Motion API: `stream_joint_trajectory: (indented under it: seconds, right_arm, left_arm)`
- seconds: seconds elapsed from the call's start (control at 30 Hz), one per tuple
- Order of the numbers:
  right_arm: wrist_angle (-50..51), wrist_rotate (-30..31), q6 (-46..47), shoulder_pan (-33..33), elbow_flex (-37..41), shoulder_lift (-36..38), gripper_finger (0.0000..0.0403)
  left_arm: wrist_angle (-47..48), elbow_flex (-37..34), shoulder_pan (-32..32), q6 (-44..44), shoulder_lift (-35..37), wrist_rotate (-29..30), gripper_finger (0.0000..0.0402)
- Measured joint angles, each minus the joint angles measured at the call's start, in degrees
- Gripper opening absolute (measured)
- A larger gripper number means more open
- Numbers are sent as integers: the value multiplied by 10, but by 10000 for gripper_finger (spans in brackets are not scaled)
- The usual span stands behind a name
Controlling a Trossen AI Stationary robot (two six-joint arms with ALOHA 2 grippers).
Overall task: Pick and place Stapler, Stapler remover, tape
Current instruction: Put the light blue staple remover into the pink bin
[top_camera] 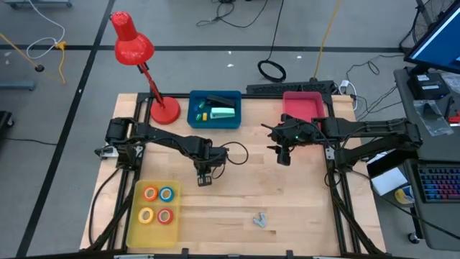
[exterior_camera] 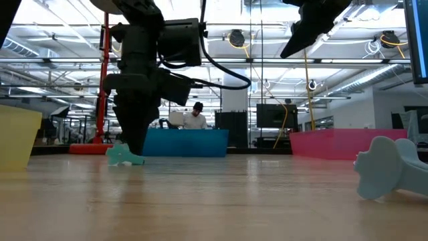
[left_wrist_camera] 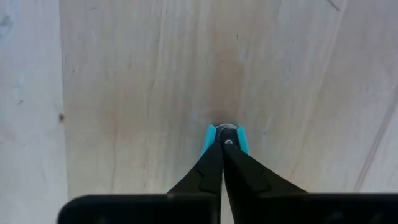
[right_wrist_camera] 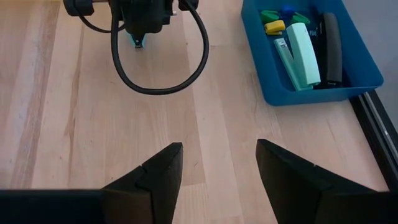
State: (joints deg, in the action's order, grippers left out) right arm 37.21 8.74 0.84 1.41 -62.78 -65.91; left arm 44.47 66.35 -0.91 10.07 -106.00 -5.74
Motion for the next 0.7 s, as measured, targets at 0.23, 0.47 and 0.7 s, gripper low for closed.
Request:
stream_joint_trajectory:
  seconds: [0.23,0.47,0.7]
  right_arm:
    - [-13,0,0,0,0,0,197]
    - [-19,0,0,0,0,0,197]
    - [-19,0,0,0,0,0,196]
  left_arm:
    - [4,0,1,4,1,-2,3]
    - [14,0,1,6,6,1,4]
    - [20,0,2,7,7,3,19]
